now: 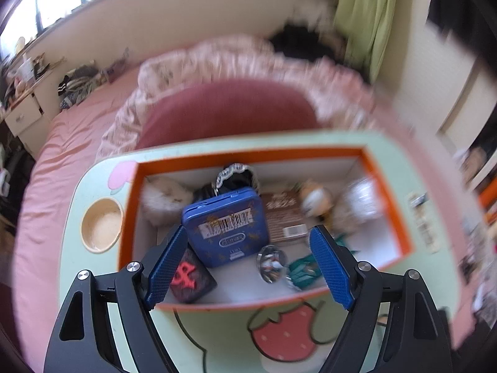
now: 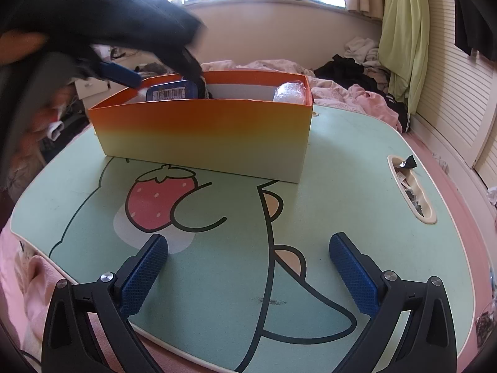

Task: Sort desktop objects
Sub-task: 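Reach into the orange box and grasp the blue tin with the left tool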

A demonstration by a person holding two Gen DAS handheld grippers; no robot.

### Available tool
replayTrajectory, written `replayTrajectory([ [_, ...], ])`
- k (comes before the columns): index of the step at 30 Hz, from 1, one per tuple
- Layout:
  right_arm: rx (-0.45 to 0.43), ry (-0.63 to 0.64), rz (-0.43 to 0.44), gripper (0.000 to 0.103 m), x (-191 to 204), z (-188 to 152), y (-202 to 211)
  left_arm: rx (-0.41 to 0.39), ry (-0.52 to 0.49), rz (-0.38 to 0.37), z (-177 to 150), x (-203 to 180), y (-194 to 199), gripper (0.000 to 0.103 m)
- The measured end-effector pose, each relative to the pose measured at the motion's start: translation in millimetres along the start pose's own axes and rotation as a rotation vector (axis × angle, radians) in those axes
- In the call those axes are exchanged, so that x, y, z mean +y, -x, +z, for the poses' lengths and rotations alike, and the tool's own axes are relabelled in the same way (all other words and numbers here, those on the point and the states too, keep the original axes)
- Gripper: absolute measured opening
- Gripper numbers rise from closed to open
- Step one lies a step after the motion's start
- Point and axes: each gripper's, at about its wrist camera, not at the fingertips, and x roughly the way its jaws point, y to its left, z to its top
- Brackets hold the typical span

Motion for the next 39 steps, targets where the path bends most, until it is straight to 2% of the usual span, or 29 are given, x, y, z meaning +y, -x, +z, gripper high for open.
replayTrajectory([
  [3, 0.0, 0.0, 0.0, 0.103, 0, 0, 0, 0.105, 0.022, 0.023, 4, -2, -35, 0.081],
  [4, 0.0, 0.0, 0.0, 0.103, 0, -1, 0, 0.103, 0.025, 0.045, 3, -1, -39, 0.081],
  [6, 0.0, -0.001, 0.001, 0.103, 0, -1, 0, 0.051, 0.036, 0.049, -2, 5, -38, 0.073],
  [7, 0.0, 0.0, 0.0, 0.103, -1, -1, 0, 0.021, 0.041, 0.038, -7, 7, -35, 0.065],
  [11, 0.0, -0.001, -0.001, 0.103, 0, -2, 0, -0.091, 0.13, -0.078, -18, 29, -16, 0.045],
  [13, 0.0, -0.001, 0.0, 0.103, 0, -2, 0, -0.122, 0.156, -0.101, -19, 36, -9, 0.039],
  [18, -0.001, -0.001, 0.0, 0.103, 0, -3, 0, -0.137, 0.125, -0.097, -17, 32, -2, 0.033],
  [22, -0.001, -0.001, 0.0, 0.103, 0, -3, 0, -0.155, 0.107, -0.182, -23, 27, 13, 0.023],
  [28, -0.001, -0.001, 0.0, 0.103, 1, -2, 0, -0.142, 0.024, -0.224, -22, 9, 21, 0.023],
  [34, -0.001, -0.001, 0.0, 0.103, 0, -3, 0, -0.091, 0.038, -0.323, -14, 13, 10, 0.026],
  [39, -0.002, -0.001, 0.0, 0.103, 0, -3, 0, -0.071, 0.062, -0.358, -12, 18, 5, 0.028],
])
